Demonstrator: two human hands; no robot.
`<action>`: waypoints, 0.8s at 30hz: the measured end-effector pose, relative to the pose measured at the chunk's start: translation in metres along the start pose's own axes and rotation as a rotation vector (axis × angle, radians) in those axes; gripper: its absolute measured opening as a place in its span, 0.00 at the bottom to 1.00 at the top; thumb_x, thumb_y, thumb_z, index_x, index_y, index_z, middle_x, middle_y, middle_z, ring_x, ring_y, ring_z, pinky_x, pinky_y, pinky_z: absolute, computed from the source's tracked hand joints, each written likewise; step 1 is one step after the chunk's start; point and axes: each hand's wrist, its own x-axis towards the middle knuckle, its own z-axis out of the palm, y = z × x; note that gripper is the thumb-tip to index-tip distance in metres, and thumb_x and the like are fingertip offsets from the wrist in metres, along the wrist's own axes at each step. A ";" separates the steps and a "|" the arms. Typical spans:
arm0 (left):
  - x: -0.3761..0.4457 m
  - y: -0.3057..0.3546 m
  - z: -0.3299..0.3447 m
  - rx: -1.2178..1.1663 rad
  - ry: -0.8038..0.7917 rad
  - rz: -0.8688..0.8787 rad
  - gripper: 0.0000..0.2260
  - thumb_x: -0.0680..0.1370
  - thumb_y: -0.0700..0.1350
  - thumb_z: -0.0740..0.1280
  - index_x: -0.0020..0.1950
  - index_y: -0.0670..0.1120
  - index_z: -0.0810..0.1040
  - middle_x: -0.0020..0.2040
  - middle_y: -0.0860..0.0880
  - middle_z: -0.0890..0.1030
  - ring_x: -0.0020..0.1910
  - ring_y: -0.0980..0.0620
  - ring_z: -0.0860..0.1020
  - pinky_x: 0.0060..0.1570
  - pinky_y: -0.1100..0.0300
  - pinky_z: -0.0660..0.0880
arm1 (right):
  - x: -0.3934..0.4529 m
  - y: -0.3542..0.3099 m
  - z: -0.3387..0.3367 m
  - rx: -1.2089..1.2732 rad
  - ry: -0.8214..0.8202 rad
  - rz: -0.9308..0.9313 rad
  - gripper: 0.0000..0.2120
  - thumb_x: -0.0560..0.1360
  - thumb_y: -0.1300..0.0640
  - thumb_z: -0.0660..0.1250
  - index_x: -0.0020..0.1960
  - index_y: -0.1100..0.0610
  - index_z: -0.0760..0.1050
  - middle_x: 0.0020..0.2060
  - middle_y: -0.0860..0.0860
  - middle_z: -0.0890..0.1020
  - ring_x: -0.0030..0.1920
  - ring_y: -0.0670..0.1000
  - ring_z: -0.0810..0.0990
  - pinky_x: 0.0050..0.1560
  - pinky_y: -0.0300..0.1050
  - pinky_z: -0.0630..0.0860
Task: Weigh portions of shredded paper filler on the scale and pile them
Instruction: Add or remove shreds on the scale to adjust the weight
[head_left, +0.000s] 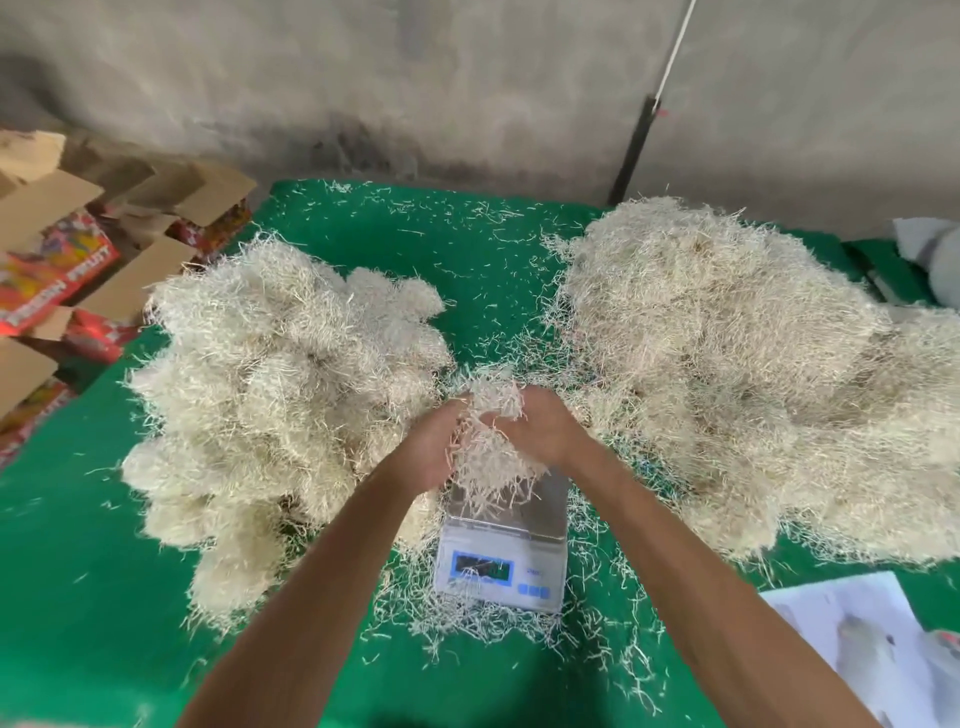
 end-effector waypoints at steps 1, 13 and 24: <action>0.006 -0.013 -0.005 0.000 0.006 0.018 0.29 0.79 0.33 0.68 0.77 0.51 0.66 0.74 0.44 0.70 0.66 0.48 0.76 0.57 0.60 0.80 | -0.001 0.006 0.003 -0.020 0.091 -0.019 0.19 0.80 0.42 0.69 0.62 0.56 0.77 0.56 0.52 0.83 0.53 0.49 0.81 0.57 0.50 0.79; 0.011 -0.055 -0.009 -0.124 -0.044 0.061 0.40 0.72 0.39 0.78 0.79 0.47 0.62 0.76 0.43 0.66 0.65 0.49 0.72 0.66 0.51 0.71 | -0.044 0.080 0.023 0.115 0.116 0.178 0.40 0.76 0.29 0.64 0.80 0.51 0.62 0.70 0.53 0.76 0.65 0.55 0.78 0.67 0.51 0.73; 0.014 -0.065 0.003 0.168 -0.150 0.213 0.27 0.78 0.40 0.71 0.75 0.50 0.68 0.78 0.49 0.62 0.63 0.49 0.73 0.51 0.68 0.78 | -0.047 0.088 0.031 0.164 0.128 0.183 0.16 0.84 0.59 0.64 0.71 0.56 0.73 0.58 0.48 0.78 0.37 0.44 0.77 0.34 0.36 0.74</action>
